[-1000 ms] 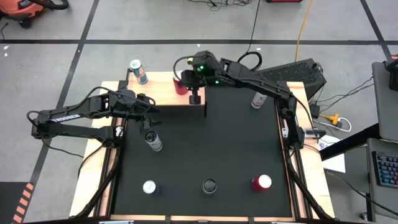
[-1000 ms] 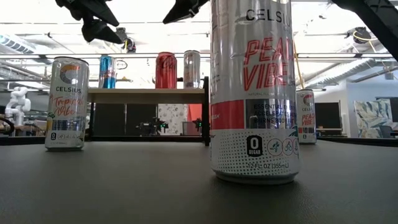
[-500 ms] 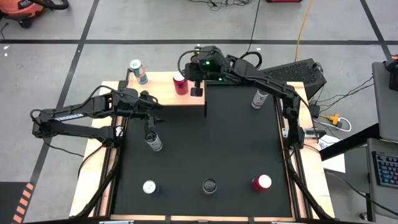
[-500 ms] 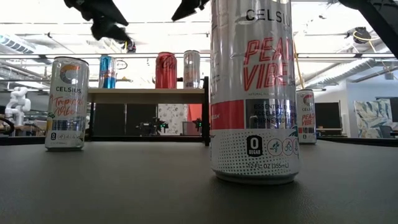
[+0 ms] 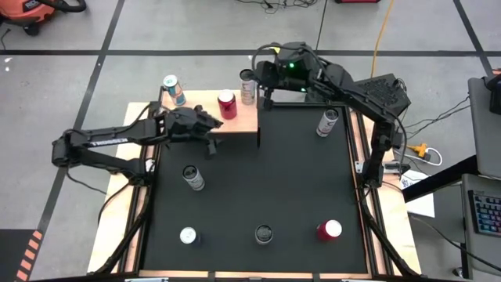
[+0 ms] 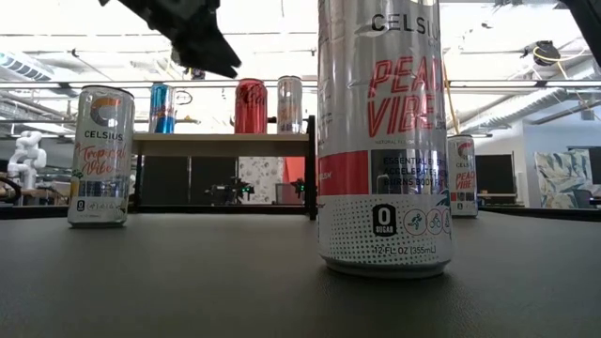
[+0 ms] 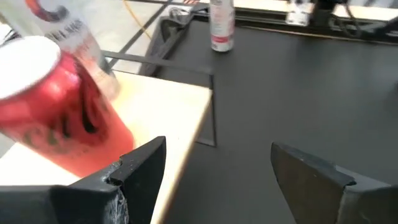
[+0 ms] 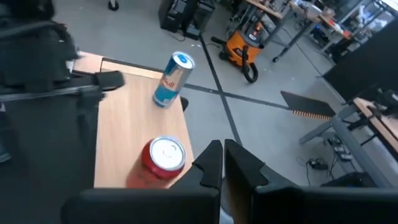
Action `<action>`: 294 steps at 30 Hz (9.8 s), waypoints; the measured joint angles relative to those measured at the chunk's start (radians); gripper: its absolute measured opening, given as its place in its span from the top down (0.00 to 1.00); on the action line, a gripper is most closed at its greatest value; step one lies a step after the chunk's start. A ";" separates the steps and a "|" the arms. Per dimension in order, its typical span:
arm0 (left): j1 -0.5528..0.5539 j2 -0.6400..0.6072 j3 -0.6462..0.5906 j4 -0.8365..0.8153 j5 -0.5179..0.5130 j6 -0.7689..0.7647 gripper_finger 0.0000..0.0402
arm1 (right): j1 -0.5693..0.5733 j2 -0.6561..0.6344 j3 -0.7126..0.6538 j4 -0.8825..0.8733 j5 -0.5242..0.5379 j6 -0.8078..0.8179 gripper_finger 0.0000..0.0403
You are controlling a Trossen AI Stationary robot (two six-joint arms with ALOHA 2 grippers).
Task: Place canned beverage on shelf
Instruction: Put the top red soda can on the shelf, then put the white pink soda can on the shelf
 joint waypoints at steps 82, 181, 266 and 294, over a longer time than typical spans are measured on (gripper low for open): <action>0.246 0.171 0.105 0.098 0.078 -0.002 0.27 | -0.006 -0.008 0.000 -0.161 -0.001 -0.030 1.00; -0.034 -0.175 0.106 -0.509 0.198 -0.228 0.27 | 0.255 -0.006 -0.027 -0.682 -0.183 0.631 0.26; -0.034 -0.175 0.106 -0.524 0.198 -0.238 0.27 | 0.863 0.068 -0.649 0.083 -0.053 0.967 0.02; -0.034 -0.175 0.106 -0.525 0.199 -0.236 0.27 | 0.814 0.135 -0.649 0.079 -0.106 1.025 0.02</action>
